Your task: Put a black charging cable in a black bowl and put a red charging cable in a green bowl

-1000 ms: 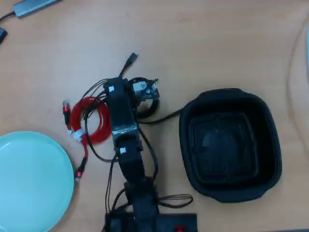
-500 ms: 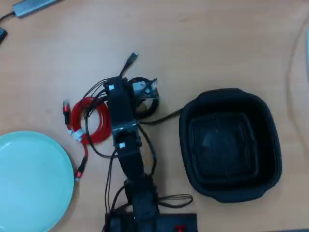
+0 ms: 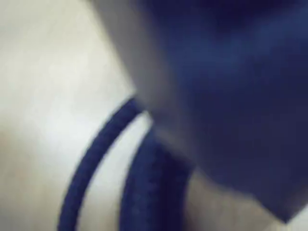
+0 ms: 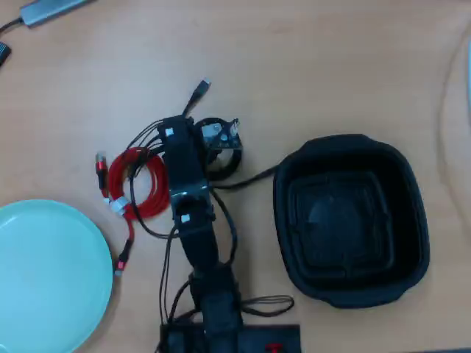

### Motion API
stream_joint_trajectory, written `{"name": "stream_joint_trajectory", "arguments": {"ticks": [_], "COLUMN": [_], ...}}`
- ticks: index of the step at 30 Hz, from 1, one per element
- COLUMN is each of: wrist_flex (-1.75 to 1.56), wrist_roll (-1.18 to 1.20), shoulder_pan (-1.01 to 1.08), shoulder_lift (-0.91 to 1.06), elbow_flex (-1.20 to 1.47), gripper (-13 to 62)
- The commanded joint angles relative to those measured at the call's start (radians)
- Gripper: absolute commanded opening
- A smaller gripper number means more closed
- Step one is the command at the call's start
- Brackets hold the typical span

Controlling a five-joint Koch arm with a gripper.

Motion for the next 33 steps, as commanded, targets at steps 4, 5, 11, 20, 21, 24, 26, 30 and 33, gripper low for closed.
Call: {"name": "stream_joint_trajectory", "arguments": {"ticks": [4, 5, 11, 20, 21, 24, 26, 30, 33], "wrist_flex": [-0.002, 0.000, 0.009, 0.083, 0.107, 0.141, 0.144, 0.143, 0.143], "wrist_roll": [0.006, 0.008, 0.006, -0.003, -0.005, -0.006, -0.008, -0.072, -0.130], "shoulder_pan": [-0.003, -0.003, 0.003, 0.003, -0.002, -0.006, -0.018, -0.031, -0.023], "shoulder_lift": [0.008, 0.008, 0.014, 0.067, 0.103, 0.192, 0.242, 0.359, 0.480], "elbow_flex": [-0.044, -0.044, -0.049, -0.178, -0.199, -0.252, -0.268, -0.273, -0.273], "gripper": [8.2, 0.7, -6.1, -6.2, -6.2, -6.2, -6.2, -6.2, -6.2]}}
